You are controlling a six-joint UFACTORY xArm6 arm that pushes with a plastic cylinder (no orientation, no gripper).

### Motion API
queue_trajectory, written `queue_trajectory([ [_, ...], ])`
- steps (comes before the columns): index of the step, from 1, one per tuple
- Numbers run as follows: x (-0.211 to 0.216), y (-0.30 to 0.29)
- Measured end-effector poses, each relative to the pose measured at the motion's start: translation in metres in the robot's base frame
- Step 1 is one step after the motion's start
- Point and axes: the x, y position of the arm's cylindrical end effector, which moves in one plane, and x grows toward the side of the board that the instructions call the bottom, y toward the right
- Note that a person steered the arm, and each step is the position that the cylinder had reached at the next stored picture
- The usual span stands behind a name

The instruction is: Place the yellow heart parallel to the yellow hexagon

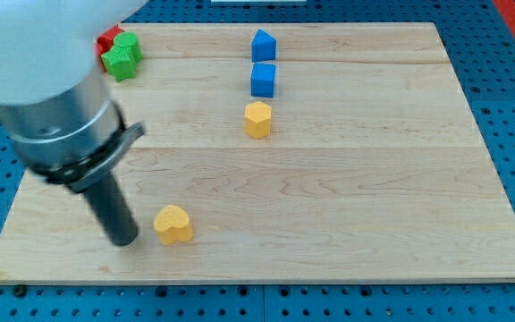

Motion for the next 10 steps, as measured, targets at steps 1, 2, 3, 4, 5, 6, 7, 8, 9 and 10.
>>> queue_trajectory([
  [1,0.006,0.054],
  [2,-0.014,0.099],
  [3,-0.033,0.113],
  [4,0.014,0.102],
  [5,0.02,0.033],
  [6,-0.021,0.041],
  [7,-0.046,0.07],
  [8,-0.059,0.111],
  [9,-0.057,0.119],
  [10,-0.037,0.122],
])
